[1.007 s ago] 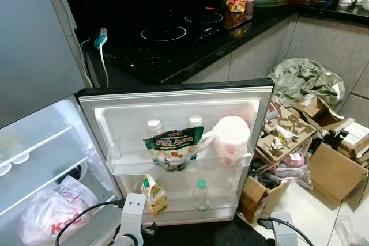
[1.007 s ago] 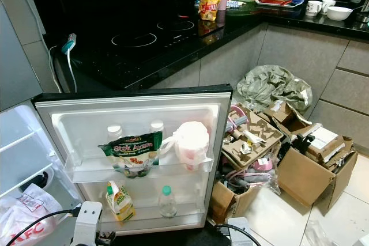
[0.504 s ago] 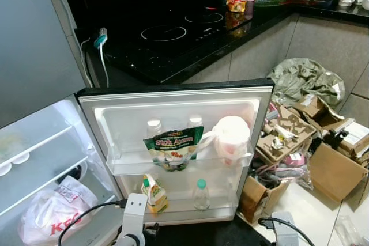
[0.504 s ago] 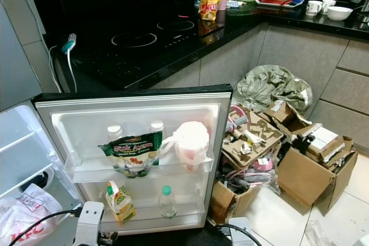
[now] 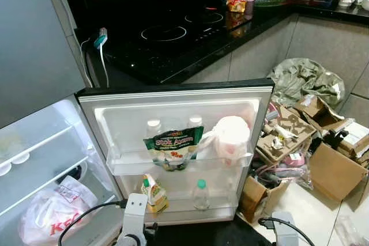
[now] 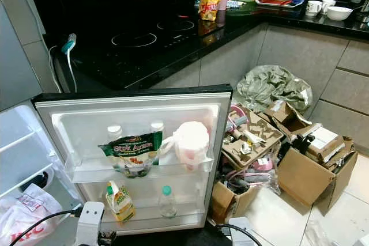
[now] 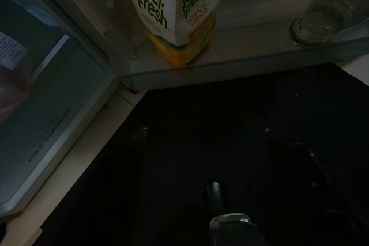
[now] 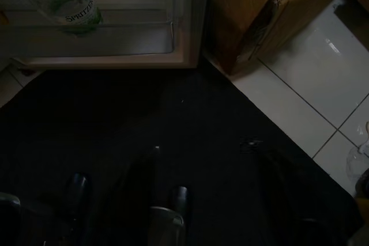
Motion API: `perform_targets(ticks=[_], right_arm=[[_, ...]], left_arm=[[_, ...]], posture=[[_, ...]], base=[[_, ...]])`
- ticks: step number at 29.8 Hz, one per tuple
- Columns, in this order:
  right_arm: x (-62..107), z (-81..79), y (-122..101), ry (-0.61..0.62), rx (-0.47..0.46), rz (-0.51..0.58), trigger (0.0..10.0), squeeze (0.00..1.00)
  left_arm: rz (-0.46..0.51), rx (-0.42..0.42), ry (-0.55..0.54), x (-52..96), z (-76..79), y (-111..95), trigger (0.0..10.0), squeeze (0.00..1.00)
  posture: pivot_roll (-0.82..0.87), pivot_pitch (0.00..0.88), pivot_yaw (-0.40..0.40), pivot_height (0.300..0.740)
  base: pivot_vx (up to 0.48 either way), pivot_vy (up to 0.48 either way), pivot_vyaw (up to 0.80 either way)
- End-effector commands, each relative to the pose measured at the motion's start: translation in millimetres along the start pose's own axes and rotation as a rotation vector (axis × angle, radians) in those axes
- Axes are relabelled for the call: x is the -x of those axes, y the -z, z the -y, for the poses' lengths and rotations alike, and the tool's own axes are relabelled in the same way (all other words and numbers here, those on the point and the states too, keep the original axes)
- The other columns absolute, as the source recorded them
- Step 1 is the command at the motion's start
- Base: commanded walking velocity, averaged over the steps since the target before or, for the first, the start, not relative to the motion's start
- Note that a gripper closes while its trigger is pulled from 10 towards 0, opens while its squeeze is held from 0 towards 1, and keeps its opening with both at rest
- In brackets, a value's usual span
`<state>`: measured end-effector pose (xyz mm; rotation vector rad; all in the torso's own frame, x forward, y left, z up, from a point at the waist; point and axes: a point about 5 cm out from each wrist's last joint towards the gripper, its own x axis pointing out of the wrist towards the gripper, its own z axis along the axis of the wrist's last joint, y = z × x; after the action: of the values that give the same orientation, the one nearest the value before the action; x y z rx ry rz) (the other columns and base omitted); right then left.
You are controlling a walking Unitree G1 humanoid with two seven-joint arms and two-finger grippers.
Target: Restocking fridge
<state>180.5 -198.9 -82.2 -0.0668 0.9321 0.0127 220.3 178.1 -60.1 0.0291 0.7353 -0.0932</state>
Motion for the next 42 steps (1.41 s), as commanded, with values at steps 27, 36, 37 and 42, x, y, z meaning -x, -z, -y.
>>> perform_targets(ticks=[27, 36, 37, 42], right_arm=[[0.0, -1.0, 1.0, 0.003, -0.005, -0.005, 10.0, 1.00], [-0.1, -1.0, 1.2, 0.008, -0.002, -0.007, 10.0, 0.91], [-0.1, -1.3, 1.3, 0.006, -0.003, -0.008, 10.0, 0.51], [0.0, -2.1, 1.8, -0.001, -0.010, -0.010, 4.8, 0.02]], left_arm=[[0.000, 0.002, -0.001, -0.8, 1.8, -1.1, 10.0, 1.00], [0.002, -0.006, -0.009, -1.2, 1.9, -2.3, 10.0, 1.00], [0.002, -0.007, -0.011, -1.2, 1.7, -2.4, 10.0, 0.43], [0.001, -0.002, -0.010, -1.1, 1.2, -2.3, 6.3, 0.00]], posture=[[0.02, 0.000, 0.026, 0.740], [0.02, 0.000, 0.028, 0.740], [0.02, 0.000, 0.028, 0.740], [0.02, 0.000, 0.028, 0.740]], base=[[0.000, 0.000, 0.00], [0.000, 0.000, 0.00], [0.000, 0.000, 0.00], [0.000, 0.000, 0.00]])
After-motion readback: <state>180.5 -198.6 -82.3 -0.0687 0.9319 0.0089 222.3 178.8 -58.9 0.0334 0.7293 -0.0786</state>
